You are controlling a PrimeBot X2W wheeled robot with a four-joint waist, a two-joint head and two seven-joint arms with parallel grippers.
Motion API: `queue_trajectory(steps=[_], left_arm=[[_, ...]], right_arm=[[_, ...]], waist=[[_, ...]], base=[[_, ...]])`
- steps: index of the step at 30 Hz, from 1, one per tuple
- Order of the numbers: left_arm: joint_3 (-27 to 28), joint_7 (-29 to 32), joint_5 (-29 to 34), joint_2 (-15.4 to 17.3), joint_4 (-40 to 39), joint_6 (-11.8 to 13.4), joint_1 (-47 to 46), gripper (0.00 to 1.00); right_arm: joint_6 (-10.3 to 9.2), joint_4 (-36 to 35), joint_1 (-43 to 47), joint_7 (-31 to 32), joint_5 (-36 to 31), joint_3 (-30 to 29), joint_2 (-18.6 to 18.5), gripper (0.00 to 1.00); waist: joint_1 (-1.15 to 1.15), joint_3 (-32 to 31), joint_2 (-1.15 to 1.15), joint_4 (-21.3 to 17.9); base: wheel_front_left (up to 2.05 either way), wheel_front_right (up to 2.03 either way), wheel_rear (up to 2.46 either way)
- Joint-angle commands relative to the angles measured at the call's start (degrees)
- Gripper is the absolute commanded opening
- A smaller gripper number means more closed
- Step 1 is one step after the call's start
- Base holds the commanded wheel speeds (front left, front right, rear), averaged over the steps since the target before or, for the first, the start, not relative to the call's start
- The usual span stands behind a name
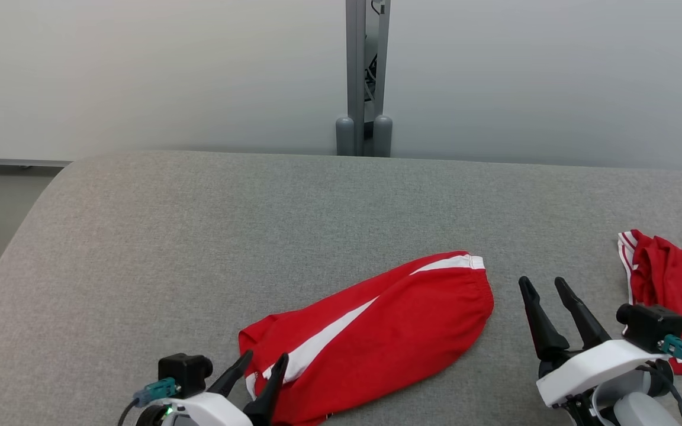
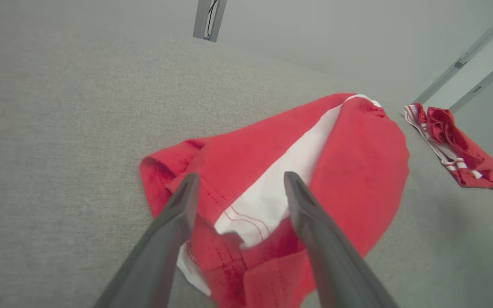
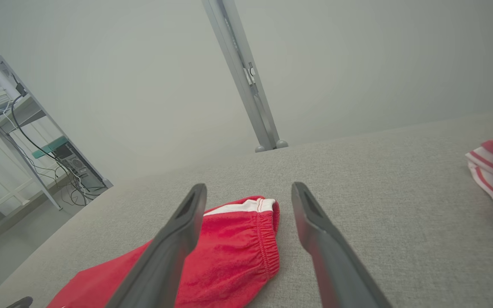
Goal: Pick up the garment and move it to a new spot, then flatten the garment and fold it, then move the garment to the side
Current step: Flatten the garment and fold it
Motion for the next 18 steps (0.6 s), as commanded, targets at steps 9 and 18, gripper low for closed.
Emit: queue_trajectory(steps=[9, 18], left_arm=[[-9.03, 8.54, -15.06, 8.93, -10.01, -0.06, 2.04, 1.00], [-12.29, 10.44, -18.00, 11.60, -10.22, -0.07, 0.53, 1.00]], right_arm=[[0.01, 0.56, 0.69, -0.28, -0.03, -0.45, 0.00, 1.00], [0.01, 0.78, 0.41, -0.27, -0.06, 0.05, 0.28, 1.00]], waist=[[0.00, 0.22, 0.00, 0.45], [0.00, 0.37, 0.00, 0.38]], base=[[0.00, 0.00, 0.00], [0.00, 0.00, 0.00]])
